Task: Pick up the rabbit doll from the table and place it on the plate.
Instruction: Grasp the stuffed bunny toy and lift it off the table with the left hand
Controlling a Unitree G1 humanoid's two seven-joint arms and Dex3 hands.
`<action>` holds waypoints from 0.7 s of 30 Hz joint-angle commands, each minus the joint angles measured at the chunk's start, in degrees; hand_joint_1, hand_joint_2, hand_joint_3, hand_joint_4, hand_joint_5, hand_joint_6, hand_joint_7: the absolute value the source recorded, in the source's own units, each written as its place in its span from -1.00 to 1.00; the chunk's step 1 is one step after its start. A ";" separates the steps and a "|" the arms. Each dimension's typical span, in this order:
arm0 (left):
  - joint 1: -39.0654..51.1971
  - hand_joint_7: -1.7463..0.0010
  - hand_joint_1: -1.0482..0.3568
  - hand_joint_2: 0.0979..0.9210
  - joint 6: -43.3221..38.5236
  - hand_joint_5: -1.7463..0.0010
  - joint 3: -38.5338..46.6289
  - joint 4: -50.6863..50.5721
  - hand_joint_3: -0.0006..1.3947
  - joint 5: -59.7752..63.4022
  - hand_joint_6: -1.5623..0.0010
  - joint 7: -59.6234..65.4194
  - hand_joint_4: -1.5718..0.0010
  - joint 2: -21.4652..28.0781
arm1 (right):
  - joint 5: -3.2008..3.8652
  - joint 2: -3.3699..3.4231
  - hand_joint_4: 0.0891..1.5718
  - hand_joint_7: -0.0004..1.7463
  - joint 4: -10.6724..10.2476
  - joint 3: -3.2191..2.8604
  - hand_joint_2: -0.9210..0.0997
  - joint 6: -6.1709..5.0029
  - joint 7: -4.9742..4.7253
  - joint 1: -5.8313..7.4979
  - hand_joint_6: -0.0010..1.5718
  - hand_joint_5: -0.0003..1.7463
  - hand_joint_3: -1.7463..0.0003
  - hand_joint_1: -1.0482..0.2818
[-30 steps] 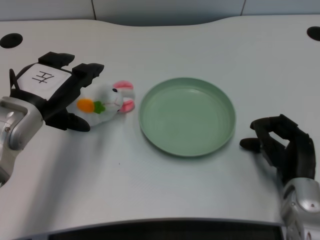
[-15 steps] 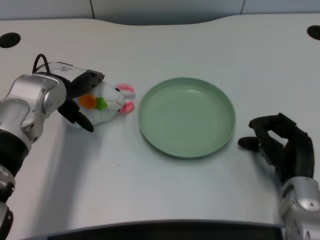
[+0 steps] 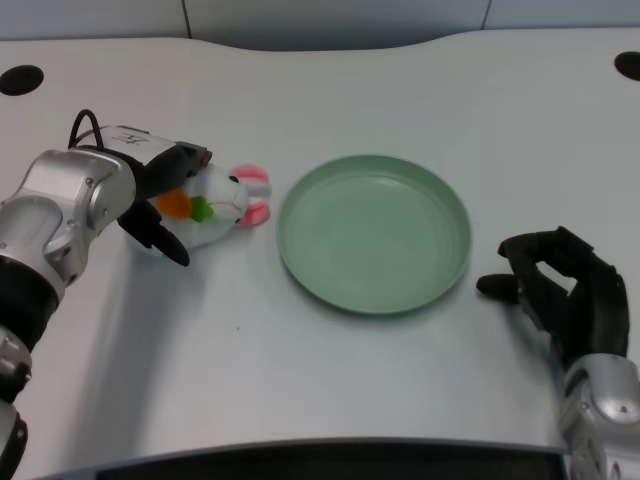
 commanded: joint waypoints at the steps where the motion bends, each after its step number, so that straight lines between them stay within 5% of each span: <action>1: -1.58 0.99 -0.92 1.00 0.21 1.00 -1.15 1.77 -0.96 0.19 0.97 0.73 1.00 -0.13 | 0.38 0.14 0.02 0.39 0.01 -0.15 -1.00 0.50 0.02 0.14 0.02 -0.01 0.83 -0.56; 6: -3.87 0.97 -0.90 1.00 0.72 0.99 -2.83 6.26 -0.93 0.39 0.90 2.27 0.97 -1.82 | 0.34 -0.41 0.04 0.39 1.15 -0.51 -1.00 0.98 -0.10 -0.79 0.01 0.00 0.83 -0.55; 13: -4.65 0.97 -0.91 1.00 0.23 0.98 -3.62 7.94 -0.92 0.07 0.89 3.80 0.96 -2.22 | 0.40 -0.49 0.04 0.39 2.01 -0.63 -1.00 0.09 0.27 -1.20 0.02 0.00 0.82 -0.55; 17: -5.13 0.97 -0.93 1.00 0.19 0.98 -3.88 8.80 -0.91 -0.17 0.88 4.30 0.95 -2.50 | 0.16 -0.52 0.02 0.40 2.11 -0.58 -1.00 0.48 -0.12 -1.42 0.02 -0.01 0.81 -0.54; 21: -5.36 0.97 -0.92 1.00 0.19 0.97 -4.13 8.87 -0.91 -0.47 0.87 4.25 0.95 -2.33 | 0.16 -0.63 0.03 0.40 3.04 -0.61 -1.00 -0.66 0.18 -1.58 0.02 0.00 0.81 -0.56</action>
